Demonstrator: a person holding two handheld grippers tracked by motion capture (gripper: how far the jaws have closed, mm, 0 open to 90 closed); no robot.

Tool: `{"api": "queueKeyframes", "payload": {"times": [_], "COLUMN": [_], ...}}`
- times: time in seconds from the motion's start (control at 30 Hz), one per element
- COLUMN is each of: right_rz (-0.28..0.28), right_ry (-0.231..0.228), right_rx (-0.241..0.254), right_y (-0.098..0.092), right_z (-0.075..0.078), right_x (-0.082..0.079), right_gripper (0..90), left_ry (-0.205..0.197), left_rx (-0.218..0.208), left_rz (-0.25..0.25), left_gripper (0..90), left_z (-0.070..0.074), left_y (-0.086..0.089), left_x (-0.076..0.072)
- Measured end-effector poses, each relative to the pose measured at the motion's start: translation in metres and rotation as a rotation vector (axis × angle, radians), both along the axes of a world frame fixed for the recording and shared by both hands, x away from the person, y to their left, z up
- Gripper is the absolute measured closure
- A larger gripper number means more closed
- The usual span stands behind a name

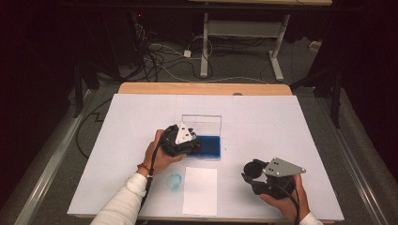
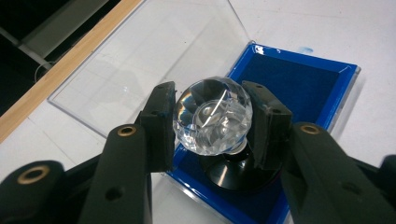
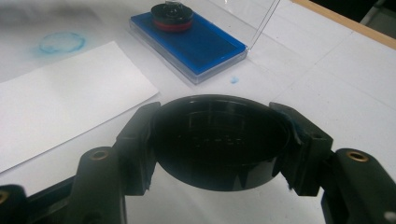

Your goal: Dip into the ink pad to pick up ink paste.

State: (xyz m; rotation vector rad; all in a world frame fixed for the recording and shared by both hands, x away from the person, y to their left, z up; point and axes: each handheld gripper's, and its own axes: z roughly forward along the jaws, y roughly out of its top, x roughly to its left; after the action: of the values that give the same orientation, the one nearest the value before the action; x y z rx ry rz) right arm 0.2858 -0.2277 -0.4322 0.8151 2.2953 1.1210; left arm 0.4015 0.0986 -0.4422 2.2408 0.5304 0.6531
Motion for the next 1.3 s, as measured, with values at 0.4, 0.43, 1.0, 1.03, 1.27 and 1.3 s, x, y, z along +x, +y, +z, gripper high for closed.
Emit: {"api": "queueKeyframes", "payload": {"times": [0.4,0.43,1.0,1.03,1.27,1.3], "right_rz": [0.001,-0.001,-0.009,-0.011,-0.013,-0.016], "right_ry": [0.0,-0.002,-0.006,-0.006,-0.01,-0.01], "right_rx": [0.008,0.008,0.003,0.004,0.002,0.003], "right_y": [-0.001,-0.001,-0.001,-0.001,-0.003,-0.003], "right_z": [-0.001,-0.001,-0.001,-0.001,0.0,0.0], "right_x": [0.001,0.001,0.002,0.002,0.001,0.001], "right_gripper": [38.4,38.4,38.5,38.5,38.5,38.5], "left_ry": [-0.018,-0.03,-0.054,-0.055,-0.059,-0.058], "left_rx": [-0.068,-0.069,-0.1,-0.103,-0.085,-0.096], "left_rz": [0.019,0.018,-0.015,-0.015,-0.02,-0.019], "left_gripper": [56.0,56.0,56.0,56.0,56.0,56.0], "left_z": [0.014,0.015,0.031,0.032,0.038,0.04], "left_y": [0.011,0.011,0.018,0.018,0.027,0.029], "left_x": [-0.005,-0.008,-0.022,-0.023,-0.033,-0.034]}}
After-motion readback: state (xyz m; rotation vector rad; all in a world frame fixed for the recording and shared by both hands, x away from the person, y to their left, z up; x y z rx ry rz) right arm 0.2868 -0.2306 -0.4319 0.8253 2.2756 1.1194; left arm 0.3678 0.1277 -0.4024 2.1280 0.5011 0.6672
